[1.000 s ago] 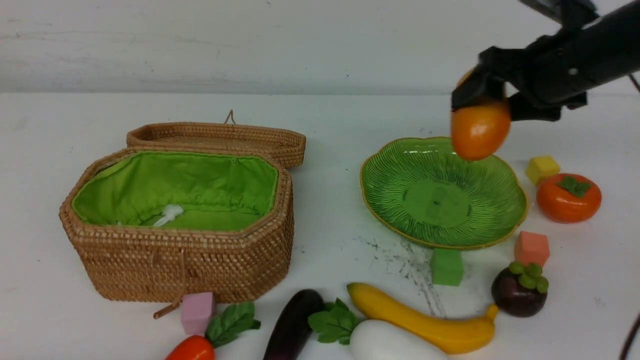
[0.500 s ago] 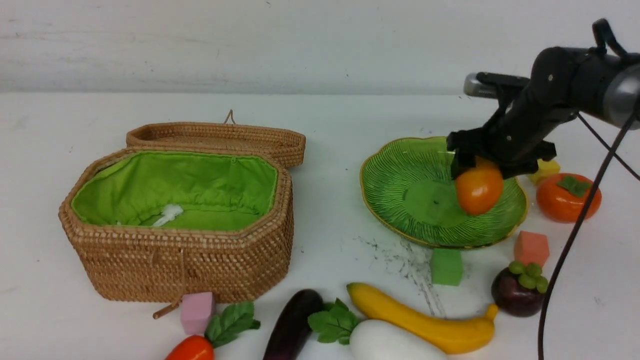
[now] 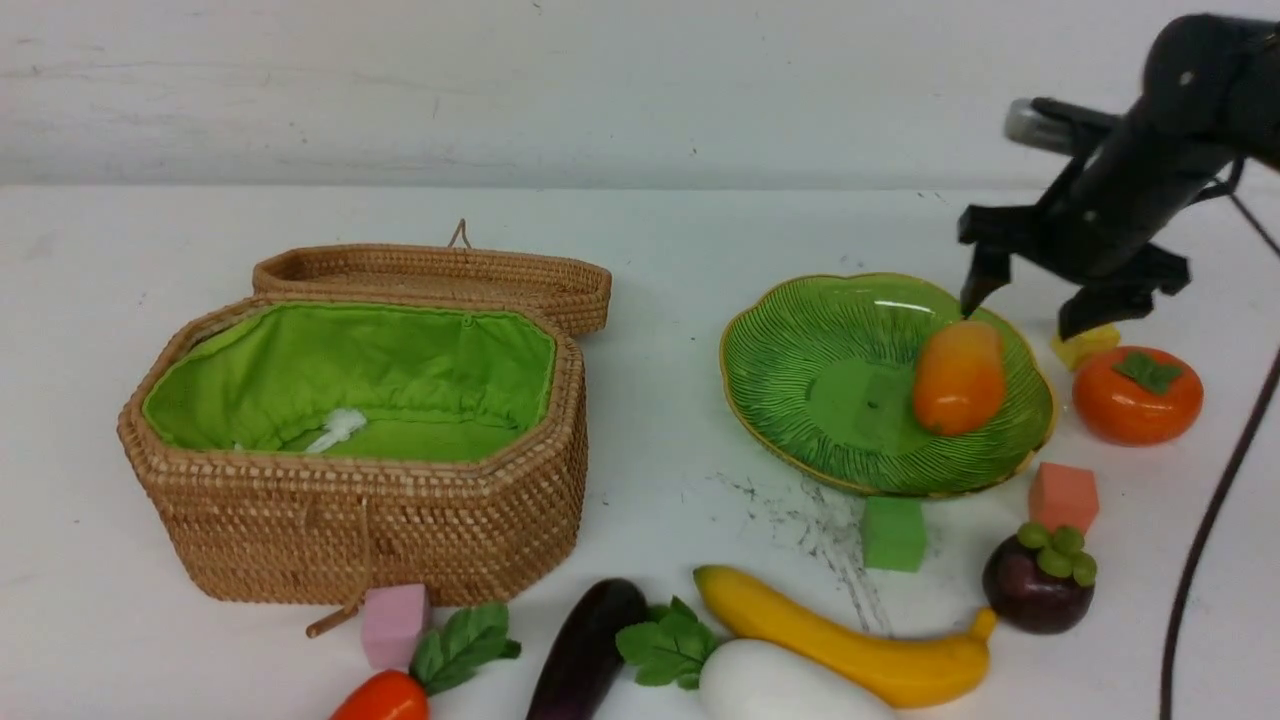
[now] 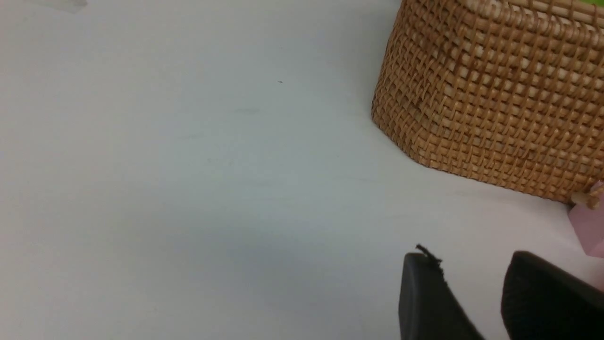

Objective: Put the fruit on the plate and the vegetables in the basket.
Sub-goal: Grab a tomato with your right arm and place it on the plate on the right.

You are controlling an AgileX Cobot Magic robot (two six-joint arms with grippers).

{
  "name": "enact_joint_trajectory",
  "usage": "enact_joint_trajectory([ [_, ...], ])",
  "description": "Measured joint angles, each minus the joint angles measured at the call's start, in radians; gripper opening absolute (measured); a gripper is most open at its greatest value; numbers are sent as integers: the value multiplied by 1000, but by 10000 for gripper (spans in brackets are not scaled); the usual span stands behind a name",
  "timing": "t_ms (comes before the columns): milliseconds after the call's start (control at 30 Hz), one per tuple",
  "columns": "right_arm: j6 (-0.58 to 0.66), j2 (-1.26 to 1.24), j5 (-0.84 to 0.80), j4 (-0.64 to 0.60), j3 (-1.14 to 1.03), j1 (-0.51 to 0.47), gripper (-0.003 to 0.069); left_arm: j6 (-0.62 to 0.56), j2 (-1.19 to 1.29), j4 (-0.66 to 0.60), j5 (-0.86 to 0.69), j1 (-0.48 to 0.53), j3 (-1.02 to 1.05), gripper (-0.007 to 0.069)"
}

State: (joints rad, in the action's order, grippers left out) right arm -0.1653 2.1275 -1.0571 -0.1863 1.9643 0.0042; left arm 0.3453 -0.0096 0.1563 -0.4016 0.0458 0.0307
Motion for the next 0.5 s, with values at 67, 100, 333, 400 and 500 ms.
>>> enact_joint_trajectory([
  [67,8,-4,-38,-2,25,-61,645,0,0,0,0,0,0,239],
  [100,21,-4,-56,-3,29,-100,642,0,0,0,0,0,0,239],
  [333,58,14,-99,-28,1,-281,622,0,0,0,0,0,0,239],
  [400,82,27,-81,-78,-21,-315,614,0,0,0,0,0,0,239],
  [500,125,59,-59,-174,-44,-346,605,0,0,0,0,0,0,239],
])
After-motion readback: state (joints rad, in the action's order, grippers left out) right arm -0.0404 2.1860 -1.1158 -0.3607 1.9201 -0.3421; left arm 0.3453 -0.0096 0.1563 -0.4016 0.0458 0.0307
